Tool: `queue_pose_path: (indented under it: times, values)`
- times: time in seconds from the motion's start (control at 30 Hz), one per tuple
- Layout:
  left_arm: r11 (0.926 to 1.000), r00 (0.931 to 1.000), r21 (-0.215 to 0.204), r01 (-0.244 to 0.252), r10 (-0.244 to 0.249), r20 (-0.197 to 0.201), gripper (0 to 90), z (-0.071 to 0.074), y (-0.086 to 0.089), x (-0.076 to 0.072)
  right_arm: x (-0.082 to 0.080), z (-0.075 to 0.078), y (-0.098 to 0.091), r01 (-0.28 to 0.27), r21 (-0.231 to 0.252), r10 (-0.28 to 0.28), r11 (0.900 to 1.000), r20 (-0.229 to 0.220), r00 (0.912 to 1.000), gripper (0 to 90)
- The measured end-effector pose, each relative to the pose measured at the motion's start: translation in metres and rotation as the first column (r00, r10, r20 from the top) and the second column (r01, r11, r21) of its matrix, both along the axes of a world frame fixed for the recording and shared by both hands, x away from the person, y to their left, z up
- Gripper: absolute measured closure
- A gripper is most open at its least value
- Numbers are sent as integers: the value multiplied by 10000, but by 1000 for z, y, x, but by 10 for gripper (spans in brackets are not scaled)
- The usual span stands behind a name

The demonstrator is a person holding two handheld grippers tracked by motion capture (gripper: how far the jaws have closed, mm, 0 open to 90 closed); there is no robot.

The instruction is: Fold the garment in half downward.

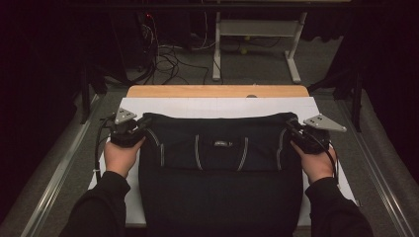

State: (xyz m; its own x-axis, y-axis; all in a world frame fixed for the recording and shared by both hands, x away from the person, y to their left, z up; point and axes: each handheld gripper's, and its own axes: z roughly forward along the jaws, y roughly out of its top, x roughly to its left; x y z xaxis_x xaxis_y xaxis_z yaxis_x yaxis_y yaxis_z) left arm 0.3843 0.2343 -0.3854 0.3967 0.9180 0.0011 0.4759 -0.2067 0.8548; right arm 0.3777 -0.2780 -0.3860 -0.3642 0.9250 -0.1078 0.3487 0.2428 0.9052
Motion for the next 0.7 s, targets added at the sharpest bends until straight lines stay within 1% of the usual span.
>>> queue_pose_path:
  times: [0.03,0.07,0.1,0.13,0.2,0.27,0.3,0.37,0.4,0.43,0.47,0.53,0.6,0.63,0.7]
  values:
    - [10000,10000,20,-61,61,22,748,3,0,3,2,1,0,55,42,-55,10000,65,10000,801]
    - [9999,9999,-47,-108,108,42,748,5,1,5,5,4,-1,107,35,-108,9999,142,9998,801]
    - [9996,9998,-219,-181,182,46,748,7,1,7,6,5,-1,114,50,-115,9999,220,9997,800]
    - [9983,9996,-525,-248,255,126,748,9,1,9,9,7,-1,154,43,-155,9999,283,9995,800]
    - [9966,9993,-762,-298,315,217,747,8,0,12,13,12,-1,237,-4,-236,9997,357,9991,800]
    - [9960,9991,-794,-418,421,24,744,2,-2,19,19,14,0,283,-122,-278,9995,394,9988,799]
    - [9968,9991,-673,-431,426,-90,743,-2,-3,23,22,13,0,278,-132,-273,9995,323,9991,799]
    - [9974,9987,-595,-400,381,-330,739,-12,-6,31,30,7,1,291,-150,-291,9995,-16,9996,796]
    - [9977,9981,-530,-414,389,-479,739,-17,-7,35,34,3,1,330,-106,-333,9994,-307,9990,793]
    - [9978,9971,-488,-457,426,-623,738,-24,-9,40,39,-3,1,345,-91,-350,9994,-611,9975,791]
    - [9978,9963,-433,-497,465,-720,737,-27,-10,44,45,-10,2,428,-189,-444,9989,-939,9946,791]
    - [9972,9937,-392,-636,596,-950,736,-37,-11,52,52,-20,3,587,-316,-622,9978,-1244,9903,790]
    - [9956,9894,-532,-774,701,-1268,723,-44,-11,59,60,-29,4,735,-396,-788,9965,-1546,9848,784]
    - [9941,9867,-656,-861,760,-1436,710,-48,-10,63,62,-32,4,753,-341,-799,9966,-1661,9829,779]
    - [9904,9787,-1029,-924,713,-1923,639,-53,-8,68,67,-37,2,813,-60,-810,9967,-1934,9778,755]
